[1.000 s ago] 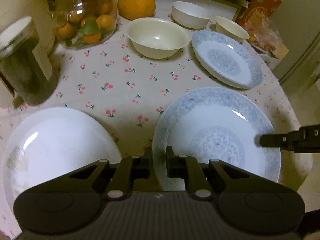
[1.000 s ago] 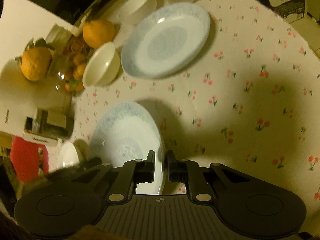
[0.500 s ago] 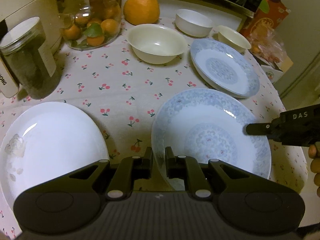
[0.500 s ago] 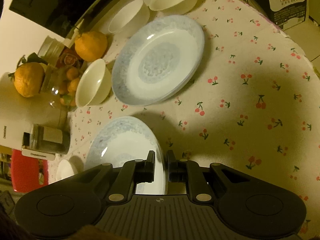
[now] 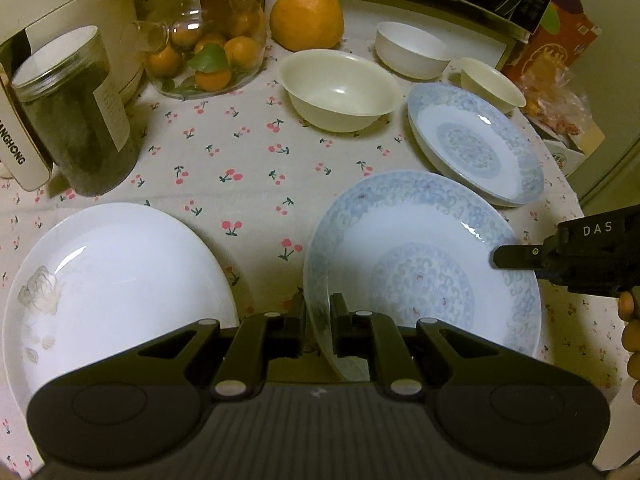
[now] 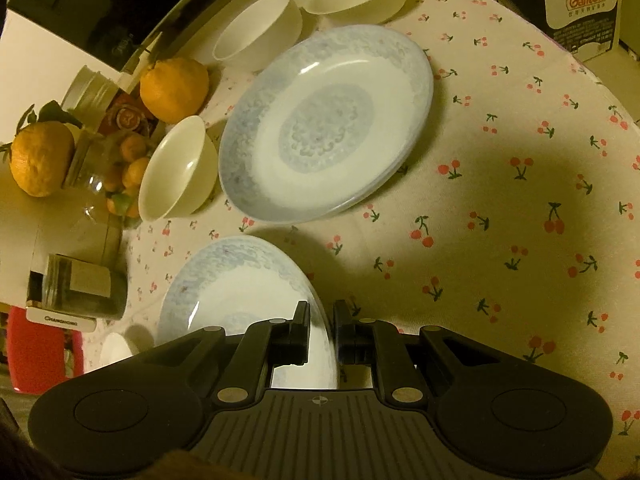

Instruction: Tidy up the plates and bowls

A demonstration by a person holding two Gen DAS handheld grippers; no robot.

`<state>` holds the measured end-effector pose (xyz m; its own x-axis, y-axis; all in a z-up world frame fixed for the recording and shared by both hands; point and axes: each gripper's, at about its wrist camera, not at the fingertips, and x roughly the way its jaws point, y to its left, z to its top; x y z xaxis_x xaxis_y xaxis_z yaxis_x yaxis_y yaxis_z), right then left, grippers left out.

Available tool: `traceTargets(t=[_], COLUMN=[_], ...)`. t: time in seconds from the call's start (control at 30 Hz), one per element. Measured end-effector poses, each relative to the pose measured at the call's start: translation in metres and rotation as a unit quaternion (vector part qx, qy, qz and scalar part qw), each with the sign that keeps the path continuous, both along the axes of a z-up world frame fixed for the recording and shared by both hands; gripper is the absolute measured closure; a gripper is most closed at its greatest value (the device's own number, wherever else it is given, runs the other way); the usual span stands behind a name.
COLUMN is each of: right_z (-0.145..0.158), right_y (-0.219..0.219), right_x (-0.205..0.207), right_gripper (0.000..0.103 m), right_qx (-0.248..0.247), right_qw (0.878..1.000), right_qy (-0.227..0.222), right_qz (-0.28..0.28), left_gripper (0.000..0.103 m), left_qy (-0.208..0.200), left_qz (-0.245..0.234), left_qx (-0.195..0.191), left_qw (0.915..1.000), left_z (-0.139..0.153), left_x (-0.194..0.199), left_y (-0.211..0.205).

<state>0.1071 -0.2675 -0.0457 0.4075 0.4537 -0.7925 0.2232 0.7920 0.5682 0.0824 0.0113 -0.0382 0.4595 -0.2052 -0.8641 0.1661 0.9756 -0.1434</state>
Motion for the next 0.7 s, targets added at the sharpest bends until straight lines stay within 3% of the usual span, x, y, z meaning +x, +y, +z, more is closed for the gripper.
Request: traceTargets(t=[0.5, 0.7], right_z=[0.001, 0.006], right_y=[-0.001, -0.006], right_x=[0.0, -0.004], right_gripper=[0.087, 0.083], right_qx=[0.005, -0.003], right_qw=[1.0, 1.0], right_qy=[0.0, -0.004], right_qz=[0.001, -0.004], left_gripper=[0.091, 0.084], left_qy=[-0.015, -0.033], left_qz=[-0.006, -0.004], left_qx=[0.013, 0.02], left_qw=[0.9998, 0.9992], left_z=[0.006, 0.013], left_x=[0.0, -0.002], left_y=[-0.002, -0.002])
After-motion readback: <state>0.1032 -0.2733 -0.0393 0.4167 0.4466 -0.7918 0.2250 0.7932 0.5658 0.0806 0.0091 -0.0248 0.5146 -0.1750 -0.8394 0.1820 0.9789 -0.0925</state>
